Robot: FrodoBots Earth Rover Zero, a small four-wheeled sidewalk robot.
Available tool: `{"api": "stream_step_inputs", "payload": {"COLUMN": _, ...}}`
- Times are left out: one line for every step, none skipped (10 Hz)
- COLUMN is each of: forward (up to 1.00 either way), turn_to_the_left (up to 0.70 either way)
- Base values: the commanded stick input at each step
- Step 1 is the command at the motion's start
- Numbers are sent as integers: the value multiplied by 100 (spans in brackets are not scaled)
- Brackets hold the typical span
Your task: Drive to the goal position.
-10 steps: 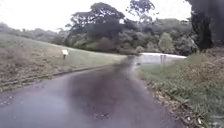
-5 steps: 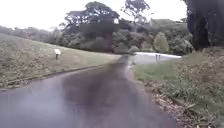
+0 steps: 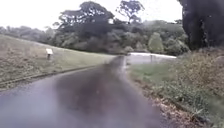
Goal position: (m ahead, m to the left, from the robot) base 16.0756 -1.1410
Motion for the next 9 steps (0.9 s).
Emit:
{"api": "stream_step_inputs", "payload": {"forward": 45, "turn_to_the_left": 2}}
{"api": "stream_step_inputs", "payload": {"forward": 45, "turn_to_the_left": 2}}
{"api": "stream_step_inputs", "payload": {"forward": 45, "turn_to_the_left": 2}}
{"api": "stream_step_inputs", "payload": {"forward": 45, "turn_to_the_left": 2}}
{"api": "stream_step_inputs", "payload": {"forward": 45, "turn_to_the_left": 2}}
{"api": "stream_step_inputs", "payload": {"forward": 45, "turn_to_the_left": 2}}
{"api": "stream_step_inputs", "payload": {"forward": 45, "turn_to_the_left": 2}}
{"api": "stream_step_inputs", "payload": {"forward": 45, "turn_to_the_left": 2}}
{"api": "stream_step_inputs", "payload": {"forward": 45, "turn_to_the_left": 2}}
